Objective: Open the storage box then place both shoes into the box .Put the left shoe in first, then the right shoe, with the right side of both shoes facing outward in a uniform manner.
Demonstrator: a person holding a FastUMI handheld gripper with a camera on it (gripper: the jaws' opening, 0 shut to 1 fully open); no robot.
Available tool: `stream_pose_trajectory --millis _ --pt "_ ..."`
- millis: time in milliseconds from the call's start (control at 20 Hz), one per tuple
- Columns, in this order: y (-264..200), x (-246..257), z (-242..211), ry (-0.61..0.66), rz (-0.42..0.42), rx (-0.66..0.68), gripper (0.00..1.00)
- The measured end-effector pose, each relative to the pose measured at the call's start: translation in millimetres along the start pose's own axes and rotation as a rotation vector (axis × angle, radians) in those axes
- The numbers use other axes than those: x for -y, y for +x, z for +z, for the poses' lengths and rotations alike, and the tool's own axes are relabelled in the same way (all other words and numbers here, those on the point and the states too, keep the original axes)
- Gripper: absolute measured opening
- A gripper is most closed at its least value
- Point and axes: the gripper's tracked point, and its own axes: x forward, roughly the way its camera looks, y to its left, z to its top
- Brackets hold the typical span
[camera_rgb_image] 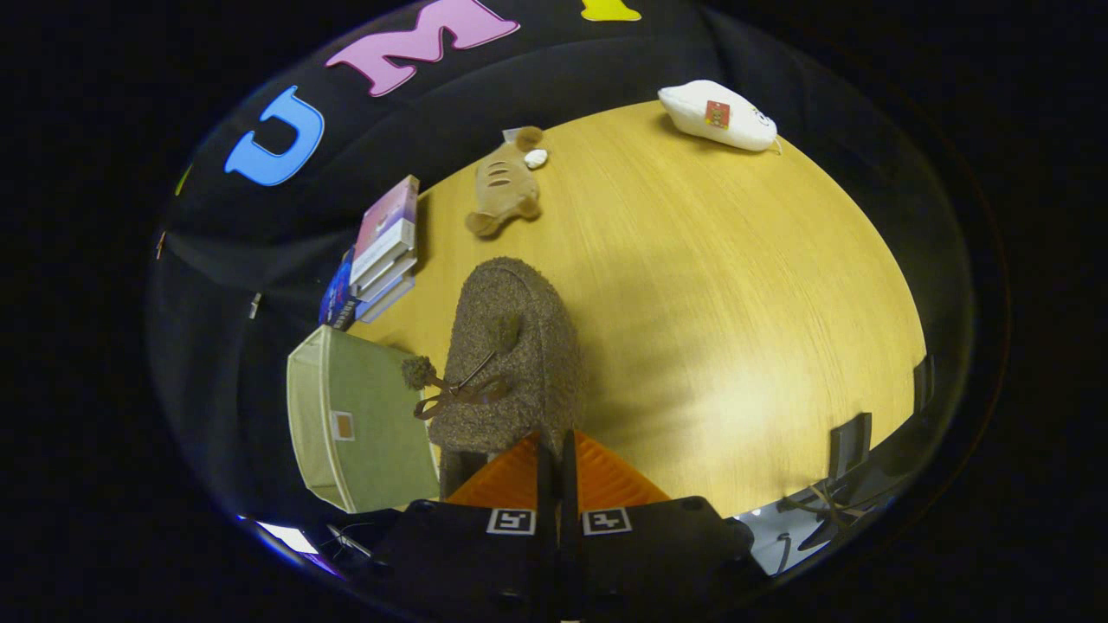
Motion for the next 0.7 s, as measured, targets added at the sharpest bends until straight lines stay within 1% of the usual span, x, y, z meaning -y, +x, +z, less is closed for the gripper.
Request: stream_pose_trajectory --millis 200,400,550,700 --pt "-9 -65 0 -0.001 0.081 0.003 0.05" --pt "-7 -128 -10 0.004 0.151 -0.021 0.05" --pt "-2 -171 -19 0.012 0.191 -0.042 0.05" --pt "8 -210 -28 0.006 0.213 -0.067 0.05"
